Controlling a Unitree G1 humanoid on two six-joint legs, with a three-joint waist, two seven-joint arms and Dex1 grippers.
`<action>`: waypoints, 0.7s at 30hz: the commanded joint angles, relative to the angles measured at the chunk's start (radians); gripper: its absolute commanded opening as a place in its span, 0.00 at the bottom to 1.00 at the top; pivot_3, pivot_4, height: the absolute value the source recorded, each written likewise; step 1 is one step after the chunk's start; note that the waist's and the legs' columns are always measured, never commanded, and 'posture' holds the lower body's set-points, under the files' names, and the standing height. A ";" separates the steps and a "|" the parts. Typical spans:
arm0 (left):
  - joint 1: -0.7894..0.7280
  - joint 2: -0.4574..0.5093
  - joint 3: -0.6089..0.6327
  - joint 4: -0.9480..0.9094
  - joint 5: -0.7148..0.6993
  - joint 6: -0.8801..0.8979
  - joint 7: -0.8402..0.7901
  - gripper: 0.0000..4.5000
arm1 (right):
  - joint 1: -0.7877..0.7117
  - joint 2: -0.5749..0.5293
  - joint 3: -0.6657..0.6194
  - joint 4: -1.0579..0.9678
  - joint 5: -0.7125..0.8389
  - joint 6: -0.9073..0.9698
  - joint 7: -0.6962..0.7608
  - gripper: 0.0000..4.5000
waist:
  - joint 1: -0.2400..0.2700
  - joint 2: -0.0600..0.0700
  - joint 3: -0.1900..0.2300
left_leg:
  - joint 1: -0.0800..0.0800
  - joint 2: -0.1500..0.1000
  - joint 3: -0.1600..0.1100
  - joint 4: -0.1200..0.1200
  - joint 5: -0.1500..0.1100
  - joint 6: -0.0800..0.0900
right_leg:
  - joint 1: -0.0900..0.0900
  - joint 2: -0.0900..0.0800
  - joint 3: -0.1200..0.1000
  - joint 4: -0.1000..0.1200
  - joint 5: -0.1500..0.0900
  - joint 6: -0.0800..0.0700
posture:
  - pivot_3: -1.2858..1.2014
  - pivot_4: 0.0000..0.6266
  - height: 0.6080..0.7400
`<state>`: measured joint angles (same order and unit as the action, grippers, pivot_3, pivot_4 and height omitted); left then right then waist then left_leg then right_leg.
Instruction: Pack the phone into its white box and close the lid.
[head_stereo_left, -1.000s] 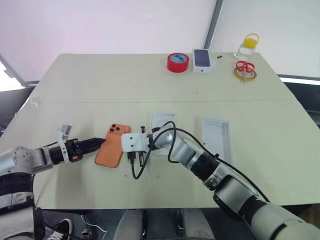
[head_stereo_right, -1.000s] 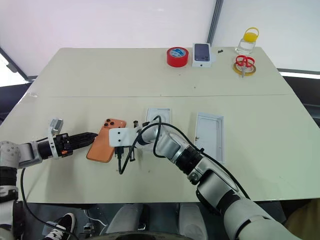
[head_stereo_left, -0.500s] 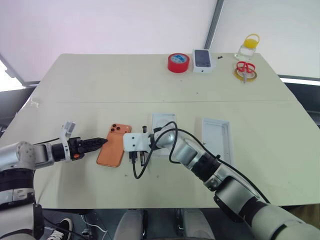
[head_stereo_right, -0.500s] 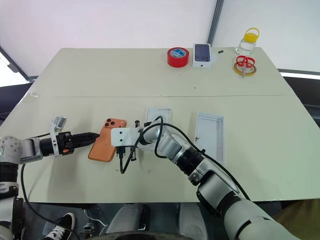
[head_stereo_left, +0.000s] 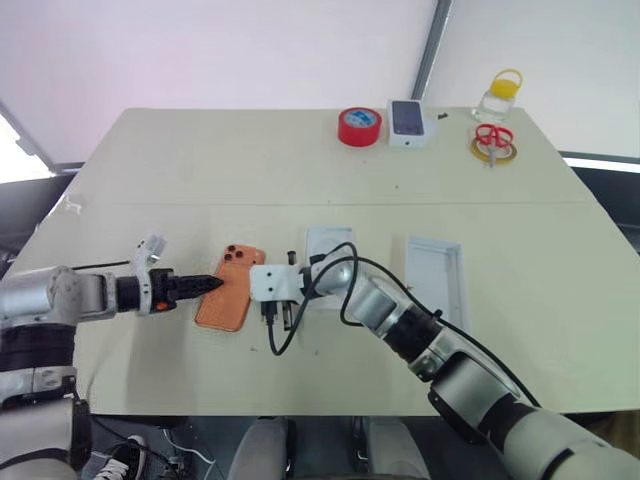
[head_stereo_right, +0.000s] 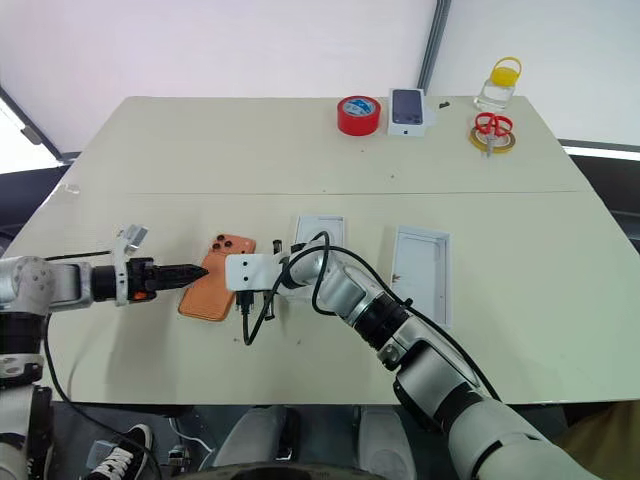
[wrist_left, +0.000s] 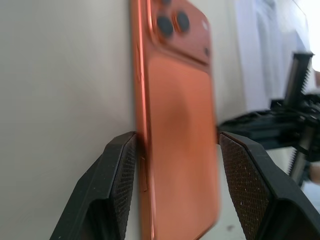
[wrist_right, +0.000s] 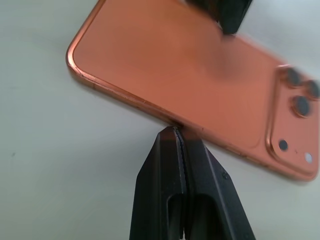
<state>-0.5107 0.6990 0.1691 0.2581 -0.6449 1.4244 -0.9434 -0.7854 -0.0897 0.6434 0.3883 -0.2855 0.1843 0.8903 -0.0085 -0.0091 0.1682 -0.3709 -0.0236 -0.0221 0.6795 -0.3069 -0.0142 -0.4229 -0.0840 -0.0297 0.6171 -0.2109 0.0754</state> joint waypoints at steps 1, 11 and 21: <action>0.002 -0.029 -0.027 -0.022 -0.050 0.046 -0.007 0.61 | 0.003 0.013 0.010 0.027 -0.018 -0.005 -0.013 0.01 | -0.010 -0.001 -0.001 | -0.002 0.000 0.000 0.000 0.000 0.000 | 0.000 0.000 0.000 0.000 0.000 0.000 | 0.52 0.24 0.99; 0.009 0.018 0.115 0.144 -0.094 0.013 -0.040 0.61 | 0.009 0.010 0.005 0.025 -0.023 -0.008 -0.015 0.01 | -0.014 -0.003 0.001 | -0.003 0.003 0.000 -0.003 0.002 -0.004 | -0.003 0.004 0.000 0.002 0.000 -0.001 | 0.52 0.24 0.99; 0.055 0.039 0.155 0.182 -0.118 -0.008 -0.048 0.61 | 0.020 0.009 0.010 0.009 -0.023 -0.003 -0.011 0.01 | -0.013 -0.003 0.001 | -0.004 0.003 0.000 -0.003 0.002 -0.004 | -0.003 0.002 0.000 0.001 0.000 -0.001 | 0.52 0.24 0.99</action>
<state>-0.4633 0.7295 0.2987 0.4524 -0.7448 1.4226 -0.9844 -0.7805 -0.0786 0.6433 0.3950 -0.2946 0.1683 0.8743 -0.0220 -0.0117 0.1691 -0.3745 -0.0205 -0.0221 0.6757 -0.3047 -0.0181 -0.4264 -0.0817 -0.0294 0.6183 -0.2114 0.0746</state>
